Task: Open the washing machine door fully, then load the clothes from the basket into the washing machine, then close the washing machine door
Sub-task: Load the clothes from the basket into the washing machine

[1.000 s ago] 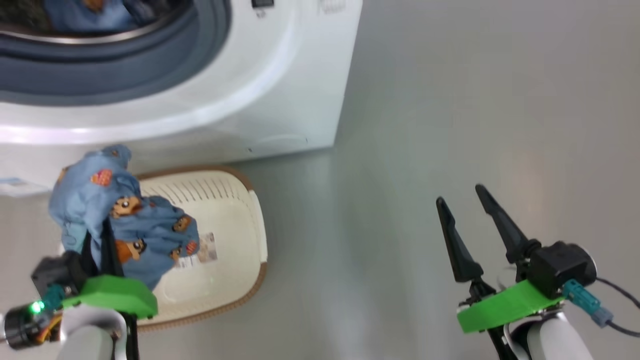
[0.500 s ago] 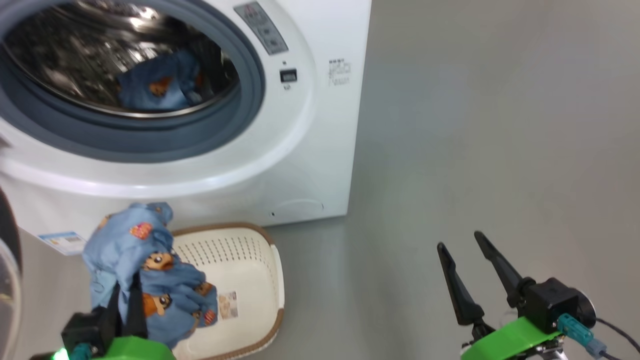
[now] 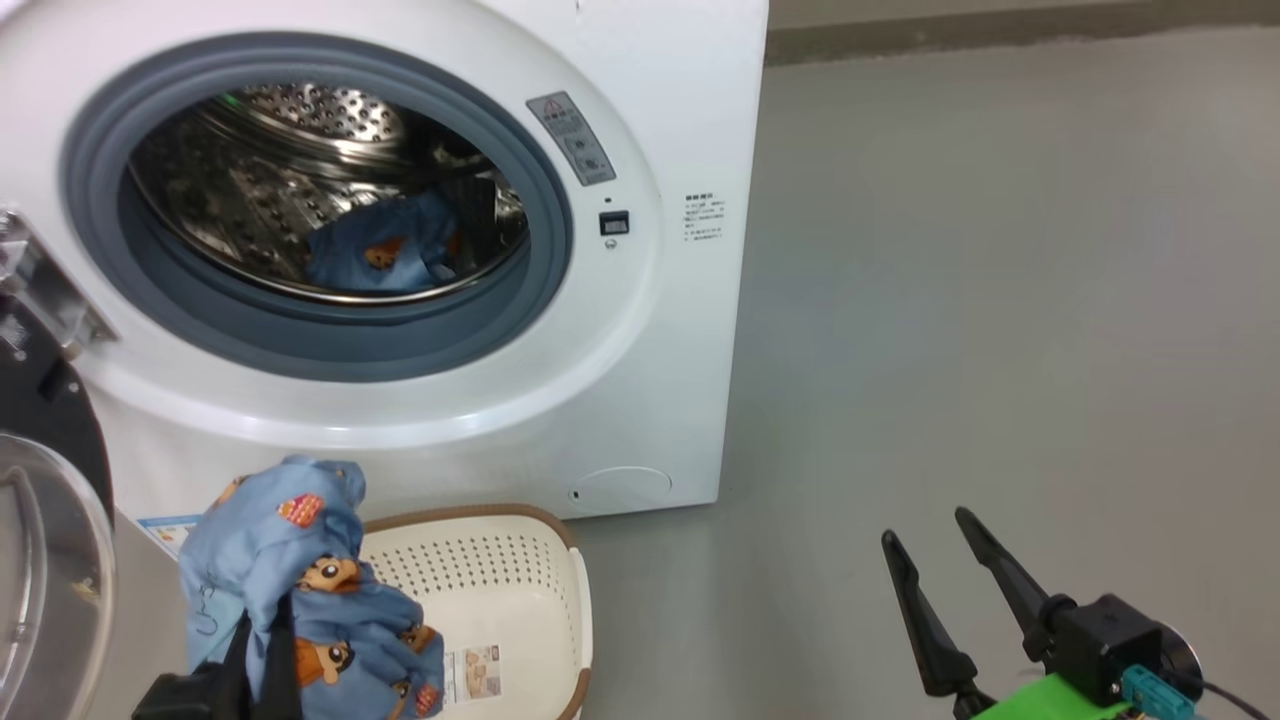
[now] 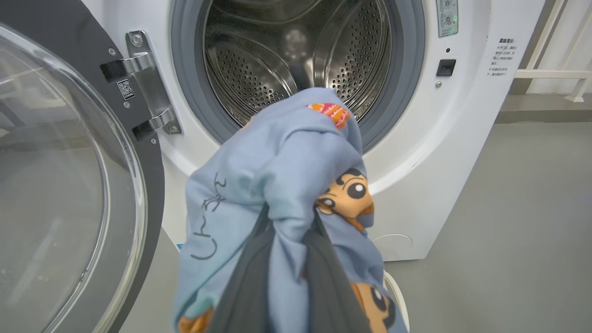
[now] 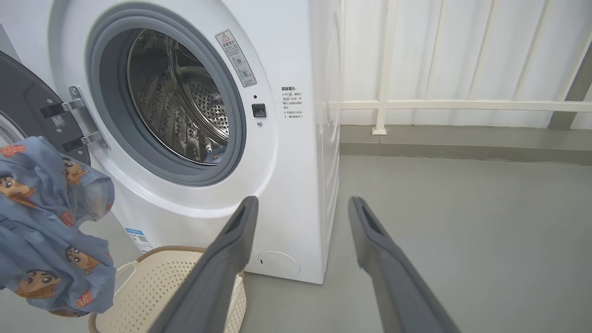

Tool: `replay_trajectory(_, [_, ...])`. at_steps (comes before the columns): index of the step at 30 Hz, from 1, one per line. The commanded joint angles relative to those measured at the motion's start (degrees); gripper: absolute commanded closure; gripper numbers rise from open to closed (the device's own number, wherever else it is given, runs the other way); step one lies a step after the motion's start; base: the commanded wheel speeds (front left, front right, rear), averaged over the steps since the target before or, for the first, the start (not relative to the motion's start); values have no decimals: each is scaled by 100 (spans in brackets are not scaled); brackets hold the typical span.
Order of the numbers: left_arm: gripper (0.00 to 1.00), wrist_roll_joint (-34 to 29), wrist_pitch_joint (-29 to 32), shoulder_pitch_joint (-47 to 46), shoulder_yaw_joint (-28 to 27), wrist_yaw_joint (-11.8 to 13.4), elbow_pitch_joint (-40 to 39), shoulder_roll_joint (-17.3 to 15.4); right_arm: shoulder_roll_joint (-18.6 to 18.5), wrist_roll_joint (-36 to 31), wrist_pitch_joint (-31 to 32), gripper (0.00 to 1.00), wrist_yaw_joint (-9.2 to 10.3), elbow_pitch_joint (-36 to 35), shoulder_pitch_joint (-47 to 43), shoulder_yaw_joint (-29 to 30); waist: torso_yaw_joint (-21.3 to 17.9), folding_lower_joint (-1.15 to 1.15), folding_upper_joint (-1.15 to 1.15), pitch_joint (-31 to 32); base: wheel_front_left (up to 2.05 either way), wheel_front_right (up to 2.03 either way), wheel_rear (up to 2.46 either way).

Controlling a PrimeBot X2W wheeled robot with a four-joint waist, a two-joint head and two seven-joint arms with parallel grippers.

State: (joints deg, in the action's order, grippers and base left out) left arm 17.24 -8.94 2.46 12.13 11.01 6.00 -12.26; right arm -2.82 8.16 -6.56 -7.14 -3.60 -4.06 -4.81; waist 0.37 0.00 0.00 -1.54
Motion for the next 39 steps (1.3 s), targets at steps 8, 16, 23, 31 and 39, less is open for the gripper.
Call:
replay_trajectory(8, [100,92,68,53,-235,94,-340,-159,-6,23,49,0,-35,-205,-113,-144,40,0,0,175,0,0,0])
replay_trajectory(16, [100,114,96,82,-222,123,-393,-183,-6,41,44,0,-35,-213,-119,-149,24,0,0,166,0,0,0])
replay_trajectory(23, [100,139,69,27,-206,129,-386,-188,-6,38,36,0,-35,-226,-86,-155,25,0,0,109,0,0,0])
replay_trajectory(31, [100,187,-35,-191,-188,105,-286,-149,-6,12,34,0,-35,-304,1,-165,-2,0,0,-119,0,0,0])
replay_trajectory(39, [100,316,-102,-1004,-182,-61,184,-85,-6,-8,12,0,-35,-392,280,-205,-185,0,0,-765,0,0,0])
